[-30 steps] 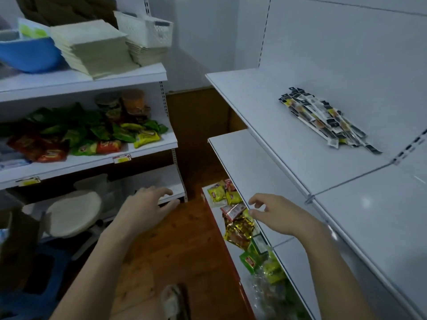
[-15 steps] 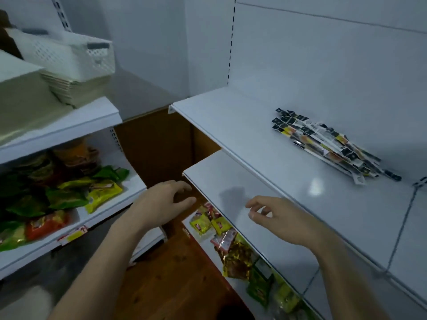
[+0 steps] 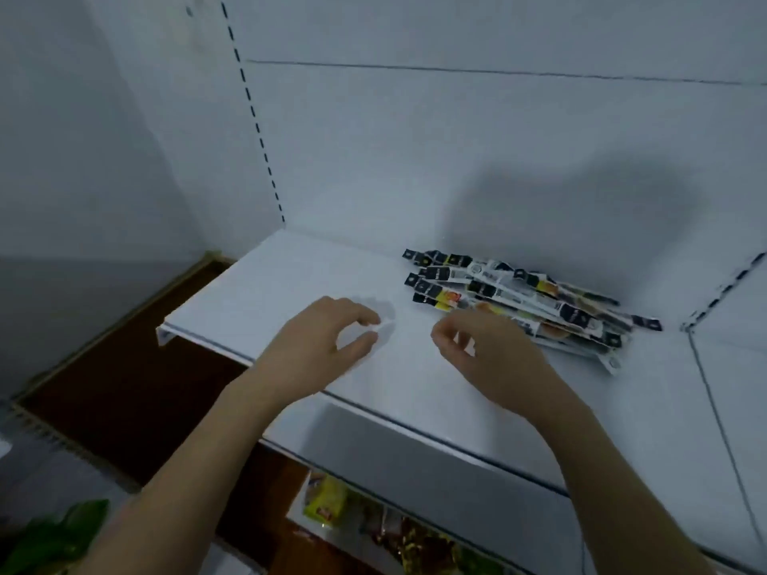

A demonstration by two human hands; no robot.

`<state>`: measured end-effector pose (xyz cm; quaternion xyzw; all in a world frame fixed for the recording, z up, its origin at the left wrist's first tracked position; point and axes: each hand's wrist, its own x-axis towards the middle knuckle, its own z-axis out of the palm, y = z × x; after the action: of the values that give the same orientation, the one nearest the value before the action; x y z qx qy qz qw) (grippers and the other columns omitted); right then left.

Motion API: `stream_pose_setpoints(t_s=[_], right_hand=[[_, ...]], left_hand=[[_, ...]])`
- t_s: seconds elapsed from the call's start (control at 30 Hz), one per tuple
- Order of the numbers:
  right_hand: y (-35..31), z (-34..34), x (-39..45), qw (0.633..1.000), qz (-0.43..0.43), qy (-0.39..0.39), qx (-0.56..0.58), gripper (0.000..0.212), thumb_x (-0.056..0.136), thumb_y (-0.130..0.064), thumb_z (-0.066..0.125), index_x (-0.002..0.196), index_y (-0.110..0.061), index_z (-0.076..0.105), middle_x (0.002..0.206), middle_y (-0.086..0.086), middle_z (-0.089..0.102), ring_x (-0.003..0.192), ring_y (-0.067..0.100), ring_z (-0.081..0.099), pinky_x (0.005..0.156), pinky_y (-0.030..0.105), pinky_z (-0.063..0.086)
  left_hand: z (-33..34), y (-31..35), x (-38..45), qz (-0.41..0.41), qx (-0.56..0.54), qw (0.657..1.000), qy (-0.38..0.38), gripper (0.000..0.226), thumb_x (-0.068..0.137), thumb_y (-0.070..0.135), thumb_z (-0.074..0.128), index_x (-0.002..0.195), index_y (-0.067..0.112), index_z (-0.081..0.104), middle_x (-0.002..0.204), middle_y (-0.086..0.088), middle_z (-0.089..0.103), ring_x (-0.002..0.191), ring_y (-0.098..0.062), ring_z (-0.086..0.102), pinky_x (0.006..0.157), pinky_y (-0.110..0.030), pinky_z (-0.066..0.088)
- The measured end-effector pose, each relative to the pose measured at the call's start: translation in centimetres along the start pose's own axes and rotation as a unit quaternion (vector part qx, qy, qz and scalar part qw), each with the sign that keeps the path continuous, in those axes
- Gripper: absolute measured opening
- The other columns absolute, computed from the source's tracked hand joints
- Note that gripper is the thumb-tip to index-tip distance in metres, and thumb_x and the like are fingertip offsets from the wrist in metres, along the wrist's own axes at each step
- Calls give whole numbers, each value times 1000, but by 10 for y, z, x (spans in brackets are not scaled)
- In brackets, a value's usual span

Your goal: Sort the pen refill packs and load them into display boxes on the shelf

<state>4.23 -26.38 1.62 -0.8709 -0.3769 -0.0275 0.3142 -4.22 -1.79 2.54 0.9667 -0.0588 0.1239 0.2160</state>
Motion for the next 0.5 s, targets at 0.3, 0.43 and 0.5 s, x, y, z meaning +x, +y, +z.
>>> stream_pose_setpoints(t_s=[0.3,0.43,0.5], right_hand=[[48,7,-20,958,92,237,-133,25,95,-31,50,95,-13,69,83,-3,61,81,15,53,70,27,42],[55,14,-23,949,134,234,-165,12,91,-20,61,95,-11,68,90,0,60,87,17,53,76,36,46],[54,15,-19,943,137,237,-192,10,89,-16,66,97,-9,67,91,2,58,85,20,54,75,37,46]], left_hand=[[85,-4,123,306,25,952,5,35,88,28,56,121,19,64,120,-3,63,109,-26,58,85,-40,50],[106,-7,136,278,13,960,17,42,87,38,49,122,22,65,120,1,64,109,-26,58,83,-43,51],[112,-10,141,285,10,958,34,35,86,37,56,116,23,67,112,2,65,103,-25,58,78,-40,48]])
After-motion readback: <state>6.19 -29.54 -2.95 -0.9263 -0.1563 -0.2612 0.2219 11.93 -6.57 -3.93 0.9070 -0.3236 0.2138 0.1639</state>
